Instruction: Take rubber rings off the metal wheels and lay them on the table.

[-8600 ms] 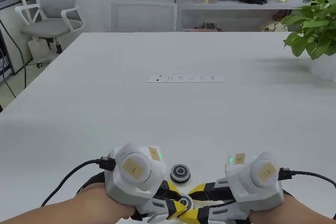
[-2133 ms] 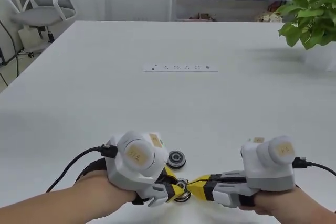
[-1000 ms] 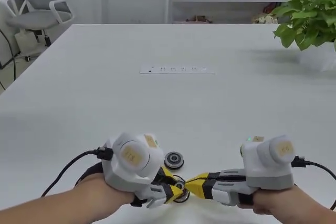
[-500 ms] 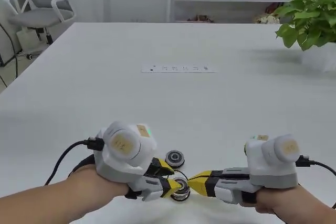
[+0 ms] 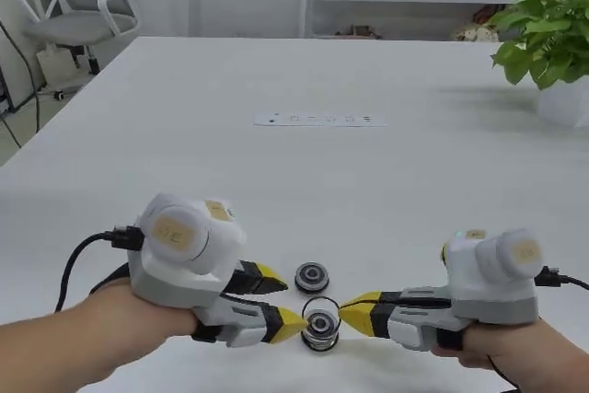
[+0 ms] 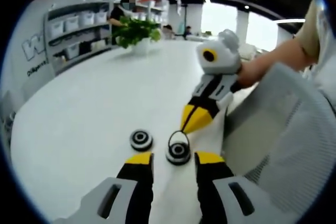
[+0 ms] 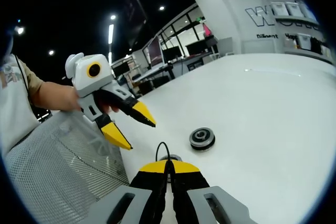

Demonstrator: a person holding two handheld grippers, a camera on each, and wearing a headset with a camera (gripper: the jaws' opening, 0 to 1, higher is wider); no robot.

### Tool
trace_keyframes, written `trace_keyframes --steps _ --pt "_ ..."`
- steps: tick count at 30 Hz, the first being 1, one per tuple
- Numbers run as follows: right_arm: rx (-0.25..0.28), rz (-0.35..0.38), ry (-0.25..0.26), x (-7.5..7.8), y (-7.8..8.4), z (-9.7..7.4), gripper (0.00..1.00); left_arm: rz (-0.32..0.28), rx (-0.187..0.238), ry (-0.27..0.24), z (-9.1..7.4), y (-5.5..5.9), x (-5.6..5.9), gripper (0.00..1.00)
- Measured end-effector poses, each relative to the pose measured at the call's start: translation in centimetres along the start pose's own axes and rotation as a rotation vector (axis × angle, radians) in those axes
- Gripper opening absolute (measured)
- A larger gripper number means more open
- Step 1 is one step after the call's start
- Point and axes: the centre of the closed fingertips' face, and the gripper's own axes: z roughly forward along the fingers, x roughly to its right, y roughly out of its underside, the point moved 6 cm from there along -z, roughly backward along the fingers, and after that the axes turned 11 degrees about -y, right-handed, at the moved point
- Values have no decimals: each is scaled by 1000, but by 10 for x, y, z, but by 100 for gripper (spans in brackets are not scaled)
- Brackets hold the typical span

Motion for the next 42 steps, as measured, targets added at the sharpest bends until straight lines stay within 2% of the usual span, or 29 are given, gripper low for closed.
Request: trace_keyframes --steps 7,13,19,20,22,28,42 --pt "-1 -12 -7 0 -10 1 0 -8 6 -11 -15 2 -6 38" --pt "-8 -22 -16 0 -18 5 0 12 -3 -27 -27 8 -12 45" --pt "-25 -35 -33 -1 -25 13 0 5 -1 -51 -39 10 -19 48" --pt "-28 -38 -35 -1 -26 14 0 45 -18 -68 -43 11 -23 49" --pt "-34 -42 -42 -1 -28 18 0 96 -12 -75 -46 9 -24 50" --pt "-76 -64 -68 -1 -34 31 0 91 -6 -79 -56 7 -30 55" --pt "-180 -95 -103 4 -35 59 0 28 -14 -128 -80 21 -42 60"
